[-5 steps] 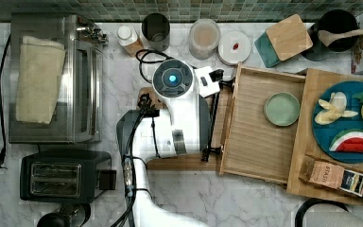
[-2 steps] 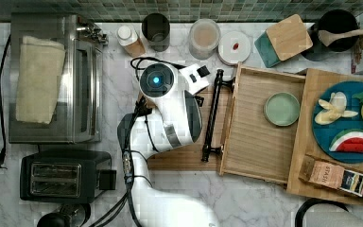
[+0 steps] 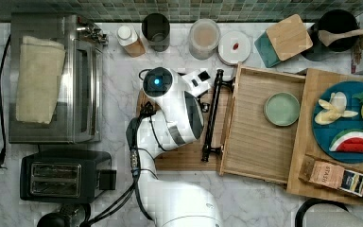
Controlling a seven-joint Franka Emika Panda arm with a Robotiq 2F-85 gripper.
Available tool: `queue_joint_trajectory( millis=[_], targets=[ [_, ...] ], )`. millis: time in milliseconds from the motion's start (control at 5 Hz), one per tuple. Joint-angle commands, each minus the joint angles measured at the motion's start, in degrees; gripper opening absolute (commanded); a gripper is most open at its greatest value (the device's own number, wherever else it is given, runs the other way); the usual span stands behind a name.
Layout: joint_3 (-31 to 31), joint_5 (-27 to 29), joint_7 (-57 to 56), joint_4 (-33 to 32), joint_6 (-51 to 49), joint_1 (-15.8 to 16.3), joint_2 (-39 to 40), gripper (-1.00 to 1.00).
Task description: Close the drawer.
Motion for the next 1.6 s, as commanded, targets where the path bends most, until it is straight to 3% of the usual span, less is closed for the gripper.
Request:
queue_joint_trajectory(
  millis=[200,1000,1200,1600],
  targets=[
    [-1.1,-1.1,-9.1,0.0,1.1,-3.4,-3.4,-1.00],
    [-5.1,-1.9,-20.4,-5.6,8.6,-10.4,-6.7,-1.00],
    [-6.8,-4.3,-21.2,-7.9,12.8,-12.6,-7.5,-1.00],
    [-12.5,0.2,-30.6,-3.0,9.1,-16.2,-5.5,-1.00]
  ],
)
